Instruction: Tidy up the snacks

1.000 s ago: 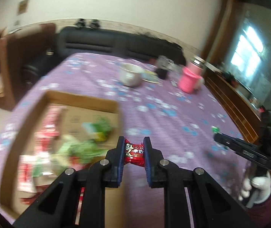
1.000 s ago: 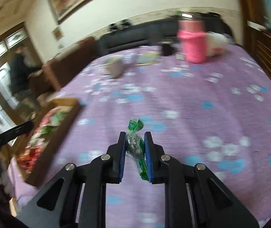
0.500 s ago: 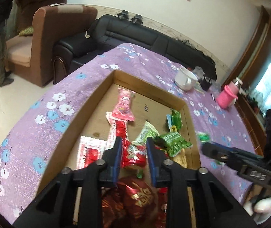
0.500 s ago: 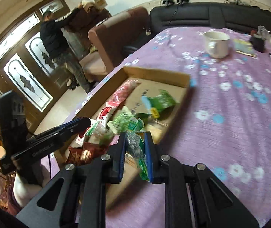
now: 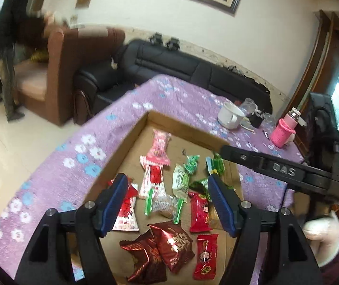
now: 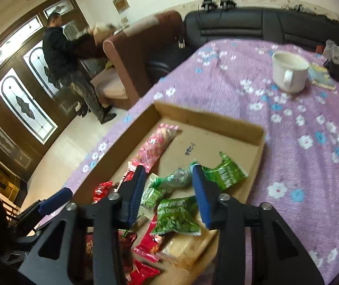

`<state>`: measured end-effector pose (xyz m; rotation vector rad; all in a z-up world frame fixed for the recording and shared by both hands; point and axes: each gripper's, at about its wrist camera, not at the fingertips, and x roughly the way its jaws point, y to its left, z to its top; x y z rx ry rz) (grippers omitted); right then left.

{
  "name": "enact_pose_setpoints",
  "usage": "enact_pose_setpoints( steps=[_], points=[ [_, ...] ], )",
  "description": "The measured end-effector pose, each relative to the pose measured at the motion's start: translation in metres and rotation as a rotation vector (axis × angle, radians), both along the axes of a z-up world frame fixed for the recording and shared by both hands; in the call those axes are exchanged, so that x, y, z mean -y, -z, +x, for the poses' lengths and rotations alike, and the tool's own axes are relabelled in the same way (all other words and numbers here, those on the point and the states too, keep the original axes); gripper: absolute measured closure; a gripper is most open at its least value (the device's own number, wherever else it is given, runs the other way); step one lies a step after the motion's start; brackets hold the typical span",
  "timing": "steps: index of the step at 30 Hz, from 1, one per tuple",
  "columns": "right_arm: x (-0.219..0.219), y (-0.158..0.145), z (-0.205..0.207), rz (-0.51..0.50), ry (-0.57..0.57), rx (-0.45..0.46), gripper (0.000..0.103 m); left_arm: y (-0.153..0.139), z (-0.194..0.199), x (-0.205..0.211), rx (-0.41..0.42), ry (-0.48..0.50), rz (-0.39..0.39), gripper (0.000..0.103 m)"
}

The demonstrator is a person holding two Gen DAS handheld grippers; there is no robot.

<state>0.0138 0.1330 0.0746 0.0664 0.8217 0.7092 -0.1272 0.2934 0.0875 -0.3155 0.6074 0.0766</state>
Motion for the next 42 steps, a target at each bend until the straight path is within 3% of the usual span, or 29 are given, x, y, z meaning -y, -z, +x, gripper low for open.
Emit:
enact_pose_setpoints(
  steps=[4,8,10,12,13,15,18,20,24,42],
  points=[
    [0.03,-0.013,-0.027,0.028,0.035,0.043,0.051,-0.026,-0.027,0.025,0.101,-0.109,0.187,0.025],
    [0.057,-0.013,-0.06,0.061,0.059,0.064,0.049,-0.061,-0.077,0.063,0.242,-0.293,0.413,0.015],
    [0.067,-0.009,-0.081,0.052,0.072,0.087,0.047,-0.064,-0.096,0.072,0.272,-0.395,0.455,0.002],
    [0.075,-0.001,-0.101,0.034,0.075,0.1,0.043,-0.058,-0.115,0.076,0.31,-0.492,0.423,0.001],
    [0.078,0.003,-0.11,0.023,0.082,0.104,0.042,-0.055,-0.118,0.076,0.312,-0.474,0.389,0.001],
    [0.084,0.012,-0.126,0.0,0.097,0.103,0.04,-0.048,-0.112,0.071,0.24,-0.424,0.341,0.001],
    [0.089,0.025,-0.142,-0.036,0.118,0.09,0.039,-0.036,-0.094,0.075,0.107,-0.38,0.328,0.001],
    [0.089,0.029,-0.149,-0.063,0.106,0.095,0.039,-0.032,-0.091,0.076,0.065,-0.363,0.312,0.001],
    [0.088,0.028,-0.162,-0.09,0.097,0.118,0.038,-0.029,-0.092,0.081,0.033,-0.33,0.269,0.001],
    [0.062,0.029,-0.185,-0.142,0.038,0.166,0.036,-0.012,-0.09,0.091,-0.056,-0.247,0.239,0.001]
  ],
)
